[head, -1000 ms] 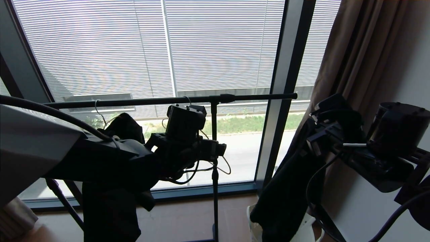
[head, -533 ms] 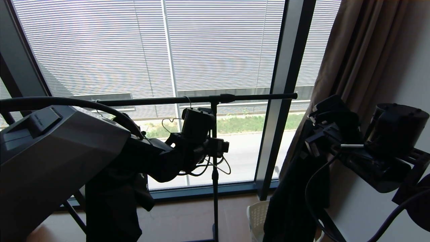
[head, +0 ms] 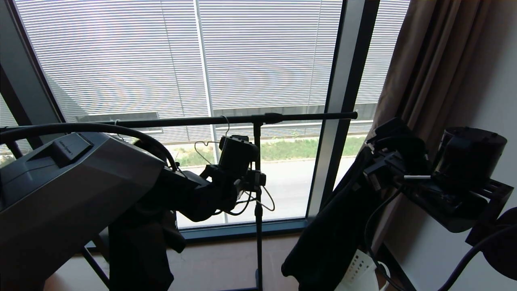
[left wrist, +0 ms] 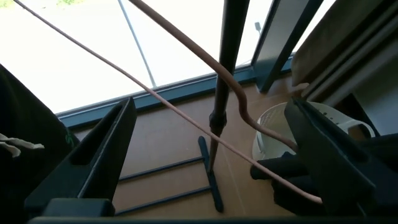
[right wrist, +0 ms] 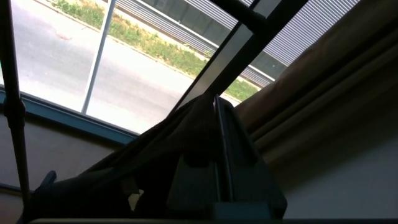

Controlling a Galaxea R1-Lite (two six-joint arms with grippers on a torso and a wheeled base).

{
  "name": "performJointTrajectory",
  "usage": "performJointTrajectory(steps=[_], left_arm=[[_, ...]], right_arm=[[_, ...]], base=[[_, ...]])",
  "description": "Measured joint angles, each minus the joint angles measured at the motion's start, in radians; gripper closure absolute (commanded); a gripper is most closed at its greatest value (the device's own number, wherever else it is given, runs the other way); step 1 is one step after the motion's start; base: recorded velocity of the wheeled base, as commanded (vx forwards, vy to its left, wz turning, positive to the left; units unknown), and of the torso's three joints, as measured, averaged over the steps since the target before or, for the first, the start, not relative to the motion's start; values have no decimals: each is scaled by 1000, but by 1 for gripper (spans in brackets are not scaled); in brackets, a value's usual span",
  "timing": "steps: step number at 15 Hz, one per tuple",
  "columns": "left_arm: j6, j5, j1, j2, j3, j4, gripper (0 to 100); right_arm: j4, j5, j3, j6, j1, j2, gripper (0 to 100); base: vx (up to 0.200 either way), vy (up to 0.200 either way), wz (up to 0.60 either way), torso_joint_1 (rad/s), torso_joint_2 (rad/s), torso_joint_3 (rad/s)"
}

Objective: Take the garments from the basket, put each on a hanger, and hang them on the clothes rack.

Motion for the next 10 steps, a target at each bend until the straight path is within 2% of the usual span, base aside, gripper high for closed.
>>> performJointTrajectory(steps=[4,10], left_arm=[[-13,37,1,-29,36,-1,0],[-28,47,1,-54,66,-1,0]], right_arm=[[0,0,1,0,8,1,100],[0,-1,6,0,12,1,100]], base=[[0,0,0,0,0,0],[0,0,0,0,0,0]])
